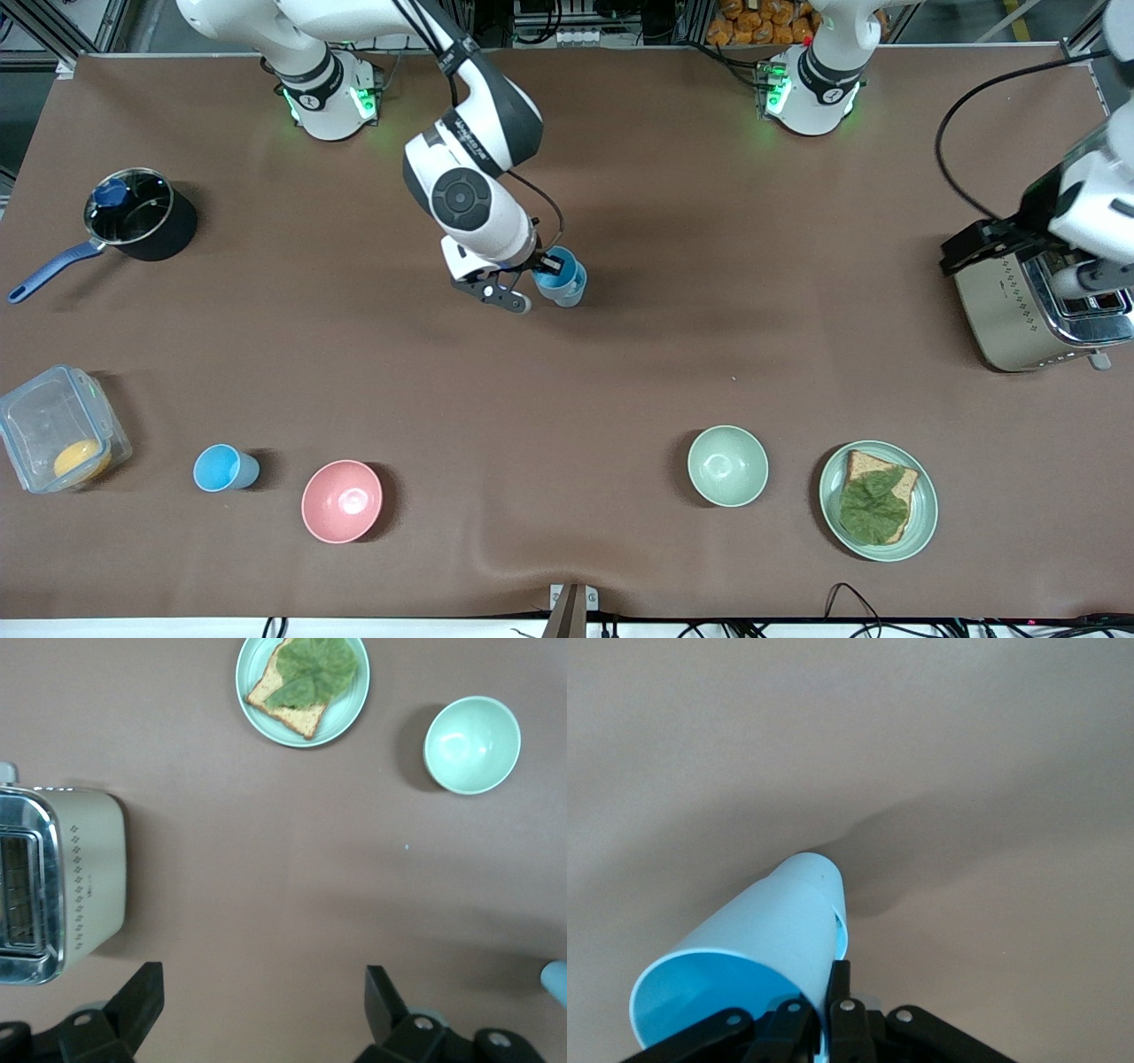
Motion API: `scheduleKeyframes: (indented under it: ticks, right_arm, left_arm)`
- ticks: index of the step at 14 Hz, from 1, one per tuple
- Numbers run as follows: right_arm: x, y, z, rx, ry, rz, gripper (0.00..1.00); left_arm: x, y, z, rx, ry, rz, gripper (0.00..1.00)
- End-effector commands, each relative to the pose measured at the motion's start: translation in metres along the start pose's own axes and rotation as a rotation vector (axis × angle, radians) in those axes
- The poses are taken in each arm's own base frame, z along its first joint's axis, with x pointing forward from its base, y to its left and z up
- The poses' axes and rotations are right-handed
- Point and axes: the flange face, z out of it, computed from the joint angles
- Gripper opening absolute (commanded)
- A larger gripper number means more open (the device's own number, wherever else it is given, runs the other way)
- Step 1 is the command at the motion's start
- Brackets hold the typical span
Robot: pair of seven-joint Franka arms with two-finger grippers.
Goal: Stack blue cups with both arms
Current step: 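Lower the right gripper's cup into the placed cup while the left gripper withdraws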
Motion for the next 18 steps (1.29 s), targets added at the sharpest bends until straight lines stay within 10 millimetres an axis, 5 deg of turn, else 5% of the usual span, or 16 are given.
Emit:
scheduleKeyframes:
  ticks: [1,5,10,11,12,13,14,18]
  right_arm:
    - [-0.006,-0.007,0.006,0.001,0.009,0.013,0.0]
    - [-0.012,-0.009,0.013,-0.005,0.008,0.016,0.0]
    - [-0.015,-0.011,0.021,-0.008,0.013,0.022,0.0]
    - [-0.014,-0.011,0.02,-0.008,0.013,0.023,0.1]
    - [-0.012,-0.01,0.02,-0.009,0.011,0.031,0.4]
    - [-0.014,-0.011,0.02,-0.009,0.013,0.053,0.81]
    - [-0.015,-0.012,0.021,-0.012,0.019,0.072,1.0]
    - [-0.01,-0.009,0.014,-0.016,0.034,0.07,1.0]
  left_arm:
    - [-0.006,-0.015,-0.009,0.005,-0.027,0.017,1.0]
    - [-0.007,-0.04,-0.014,0.007,-0.034,0.047,1.0]
    - [-0.01,-0.038,-0.014,0.009,-0.05,0.055,1.0]
    - [-0.011,-0.039,-0.017,0.009,-0.044,0.052,1.0]
    - [-0.013,-0.04,-0.021,0.01,-0.036,0.052,1.0]
    - [-0.013,-0.04,-0.021,0.009,-0.037,0.052,1.0]
    - [-0.013,-0.04,-0.021,0.01,-0.036,0.05,1.0]
    - [-0.015,-0.037,-0.021,0.011,-0.042,0.056,1.0]
